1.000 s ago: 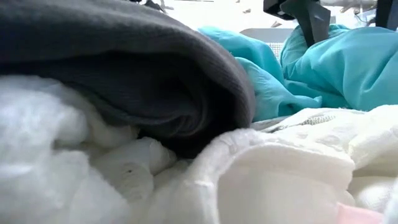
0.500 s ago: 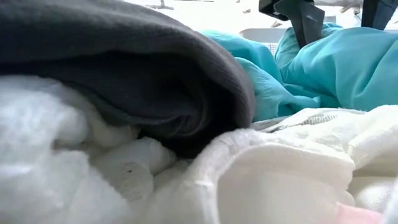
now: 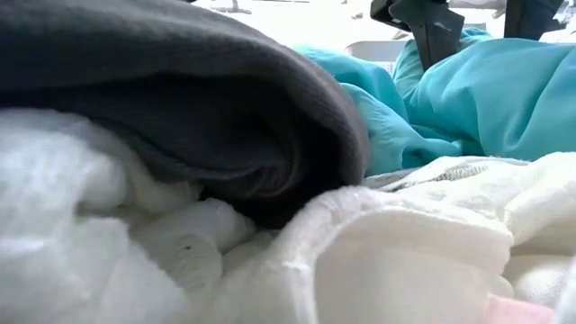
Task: Sort clothes
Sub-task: Put the black pants into the right white laundry bin
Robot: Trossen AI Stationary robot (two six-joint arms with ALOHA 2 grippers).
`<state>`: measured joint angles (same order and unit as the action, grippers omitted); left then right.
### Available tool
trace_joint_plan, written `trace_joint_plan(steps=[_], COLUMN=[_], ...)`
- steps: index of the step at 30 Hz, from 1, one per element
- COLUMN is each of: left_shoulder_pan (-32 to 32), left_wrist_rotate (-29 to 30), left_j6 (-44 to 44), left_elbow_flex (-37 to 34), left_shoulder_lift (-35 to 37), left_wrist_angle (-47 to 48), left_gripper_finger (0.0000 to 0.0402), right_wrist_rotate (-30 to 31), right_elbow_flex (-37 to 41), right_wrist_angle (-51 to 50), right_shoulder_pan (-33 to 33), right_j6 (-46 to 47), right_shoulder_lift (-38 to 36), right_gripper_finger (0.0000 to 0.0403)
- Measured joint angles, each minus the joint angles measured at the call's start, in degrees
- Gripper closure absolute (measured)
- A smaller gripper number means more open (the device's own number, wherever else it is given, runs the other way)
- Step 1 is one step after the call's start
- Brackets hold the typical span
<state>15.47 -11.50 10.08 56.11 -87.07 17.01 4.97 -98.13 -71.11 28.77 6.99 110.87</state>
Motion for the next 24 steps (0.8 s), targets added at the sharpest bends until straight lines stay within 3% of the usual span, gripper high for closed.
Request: trace_joint_plan(steps=[8, 13, 17, 22, 24], left_shoulder_pan=[-0.98, -0.71, -0.71, -0.69, -0.64], left_wrist_rotate=[-8.11, -8.99, -8.84, -8.60, -7.47], left_j6=[0.56, 0.66, 3.08, 7.00, 8.13], left_elbow_flex=[-0.26, -0.12, -0.12, -0.14, -0.14], left_shoulder_lift=[-11.72, -15.24, -14.48, -12.17, -11.01], left_wrist_angle=[-5.55, -10.26, -9.96, -8.26, -7.08], left_gripper_finger=[0.0088, 0.0112, 0.0192, 0.0368, 0.0381], right_wrist_rotate=[0.02, 0.01, 0.02, 0.37, 1.30], right_elbow_flex=[-0.02, -0.02, -0.02, -0.02, -0.02], right_wrist_angle=[0.28, 0.33, 0.30, 0.24, 0.21], right_shoulder_pan=[0.04, 0.04, -0.12, -0.36, -0.43], right_j6=[0.69, 0.66, 0.26, 0.08, 0.06], right_shoulder_lift=[0.00, 0.02, 0.00, 0.02, 0.02], right_gripper_finger=[0.0117, 0.0117, 0.0117, 0.0117, 0.0117])
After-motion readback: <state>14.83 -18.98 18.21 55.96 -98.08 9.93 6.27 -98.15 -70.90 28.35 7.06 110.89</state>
